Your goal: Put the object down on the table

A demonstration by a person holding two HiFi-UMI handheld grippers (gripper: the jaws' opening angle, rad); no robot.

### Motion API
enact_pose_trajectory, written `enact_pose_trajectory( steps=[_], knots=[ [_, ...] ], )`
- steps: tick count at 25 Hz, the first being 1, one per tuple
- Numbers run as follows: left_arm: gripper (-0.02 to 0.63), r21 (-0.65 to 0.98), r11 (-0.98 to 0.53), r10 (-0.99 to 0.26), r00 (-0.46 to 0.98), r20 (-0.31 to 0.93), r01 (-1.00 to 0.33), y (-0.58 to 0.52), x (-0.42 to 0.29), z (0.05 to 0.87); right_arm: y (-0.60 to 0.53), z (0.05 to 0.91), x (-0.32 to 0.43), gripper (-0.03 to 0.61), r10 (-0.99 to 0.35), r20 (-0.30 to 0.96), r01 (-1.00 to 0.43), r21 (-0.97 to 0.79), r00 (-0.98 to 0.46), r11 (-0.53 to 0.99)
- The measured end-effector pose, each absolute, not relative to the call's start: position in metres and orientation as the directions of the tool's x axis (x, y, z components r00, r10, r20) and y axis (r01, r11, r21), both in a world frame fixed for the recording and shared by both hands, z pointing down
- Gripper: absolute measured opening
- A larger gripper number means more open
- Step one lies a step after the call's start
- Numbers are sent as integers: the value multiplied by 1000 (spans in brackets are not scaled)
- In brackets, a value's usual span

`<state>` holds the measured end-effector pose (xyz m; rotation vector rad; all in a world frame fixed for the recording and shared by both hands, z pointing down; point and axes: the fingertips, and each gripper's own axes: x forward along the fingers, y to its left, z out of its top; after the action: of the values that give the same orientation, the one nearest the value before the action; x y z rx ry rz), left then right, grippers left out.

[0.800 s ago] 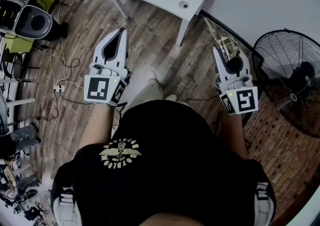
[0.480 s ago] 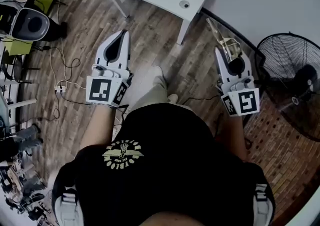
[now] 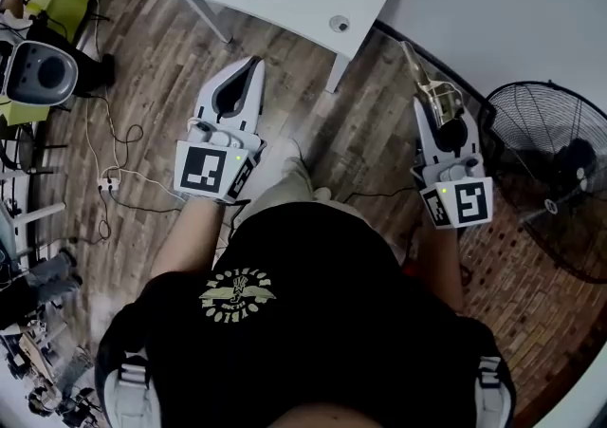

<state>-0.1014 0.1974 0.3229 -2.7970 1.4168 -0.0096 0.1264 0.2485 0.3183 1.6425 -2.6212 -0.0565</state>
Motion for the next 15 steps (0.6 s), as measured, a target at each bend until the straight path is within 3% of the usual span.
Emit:
enact_pose_trajectory(
  steps=[15],
  knots=[
    [8,1,-590,-807,590,-1,-807,116,-129,321,169,308,99,143,-893,19,-891,57,-449,449]
  ],
)
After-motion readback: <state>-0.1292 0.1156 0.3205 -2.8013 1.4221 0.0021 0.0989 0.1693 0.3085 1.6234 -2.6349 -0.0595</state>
